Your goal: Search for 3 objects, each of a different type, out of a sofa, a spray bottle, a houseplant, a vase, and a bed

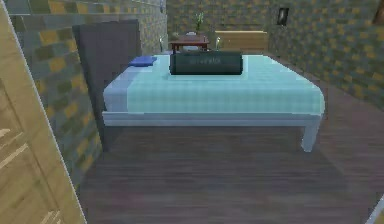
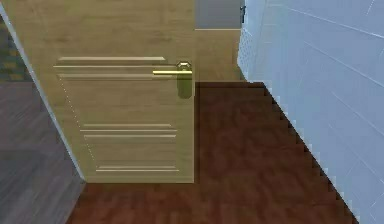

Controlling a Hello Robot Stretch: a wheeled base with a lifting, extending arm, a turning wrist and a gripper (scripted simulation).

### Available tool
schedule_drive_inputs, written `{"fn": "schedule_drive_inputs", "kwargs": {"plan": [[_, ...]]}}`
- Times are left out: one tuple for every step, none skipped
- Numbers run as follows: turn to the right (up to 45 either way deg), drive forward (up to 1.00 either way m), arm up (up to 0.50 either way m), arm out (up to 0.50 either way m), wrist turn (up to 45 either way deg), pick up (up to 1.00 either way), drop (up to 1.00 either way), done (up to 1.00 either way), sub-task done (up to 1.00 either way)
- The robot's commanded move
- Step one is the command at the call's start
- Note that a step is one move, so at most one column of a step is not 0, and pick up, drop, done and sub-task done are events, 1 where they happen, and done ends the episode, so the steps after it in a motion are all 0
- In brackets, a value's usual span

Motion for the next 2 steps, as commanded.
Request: {"fn": "schedule_drive_inputs", "kwargs": {"plan": [[0.0,1.00,0.00,0.00,0.0,0.00,0.00,0.00,0.00],[0.0,0.35,0.00,0.00,0.0,0.00,0.00,0.00,0.00]]}}
